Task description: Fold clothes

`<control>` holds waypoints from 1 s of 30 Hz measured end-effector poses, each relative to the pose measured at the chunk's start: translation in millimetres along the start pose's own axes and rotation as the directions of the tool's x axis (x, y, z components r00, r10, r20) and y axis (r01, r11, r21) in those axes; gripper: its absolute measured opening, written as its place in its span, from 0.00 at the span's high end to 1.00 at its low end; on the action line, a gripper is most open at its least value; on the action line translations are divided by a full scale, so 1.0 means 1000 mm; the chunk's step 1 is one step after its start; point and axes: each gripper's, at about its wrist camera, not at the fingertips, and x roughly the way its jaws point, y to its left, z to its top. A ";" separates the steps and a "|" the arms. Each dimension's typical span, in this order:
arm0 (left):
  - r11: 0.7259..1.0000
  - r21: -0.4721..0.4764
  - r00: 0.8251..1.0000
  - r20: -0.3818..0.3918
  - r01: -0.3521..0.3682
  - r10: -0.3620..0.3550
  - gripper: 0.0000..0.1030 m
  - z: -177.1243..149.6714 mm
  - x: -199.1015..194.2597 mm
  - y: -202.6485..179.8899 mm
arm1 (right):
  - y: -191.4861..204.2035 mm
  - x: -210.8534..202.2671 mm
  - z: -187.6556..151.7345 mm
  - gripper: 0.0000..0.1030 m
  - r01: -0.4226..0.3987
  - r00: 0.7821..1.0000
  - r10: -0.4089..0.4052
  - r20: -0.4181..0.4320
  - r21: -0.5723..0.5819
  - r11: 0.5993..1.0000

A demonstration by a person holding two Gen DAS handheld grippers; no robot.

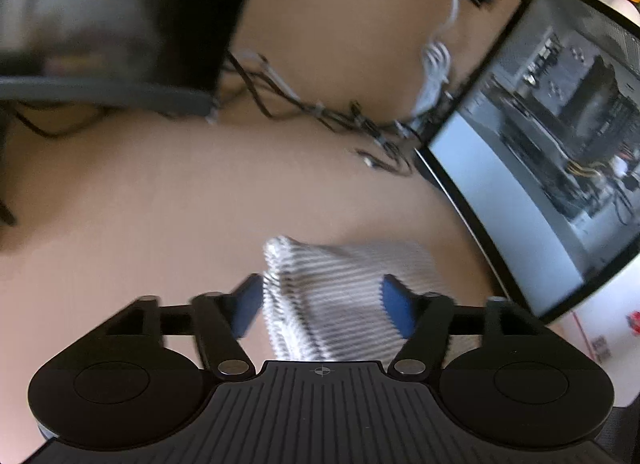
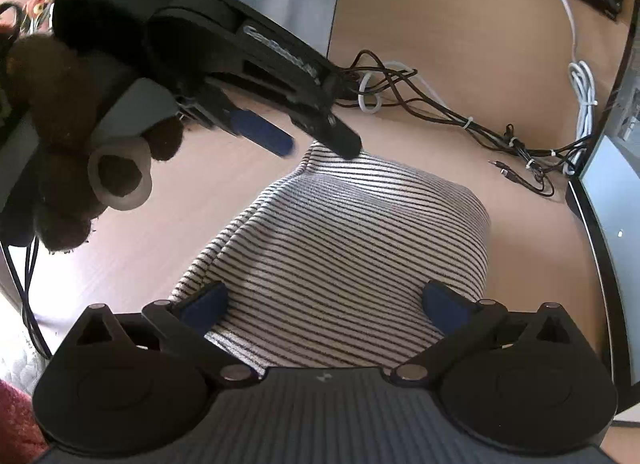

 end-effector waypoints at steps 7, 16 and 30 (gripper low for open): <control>0.990 0.039 0.991 0.009 0.135 -0.135 0.62 0.017 0.016 -0.013 | -0.009 -0.001 0.000 0.00 -0.031 0.999 0.030 0.010 0.032 0.999; 0.989 0.097 0.992 -0.078 0.110 -0.102 0.66 0.027 0.062 -0.011 | -0.014 -0.001 -0.002 0.00 -0.048 0.999 0.048 0.004 -0.034 0.998; 0.994 0.044 0.982 -0.166 0.102 -0.093 0.18 -0.034 -0.021 -0.023 | -0.102 -0.028 0.018 0.00 -0.121 0.993 0.119 0.025 0.228 0.966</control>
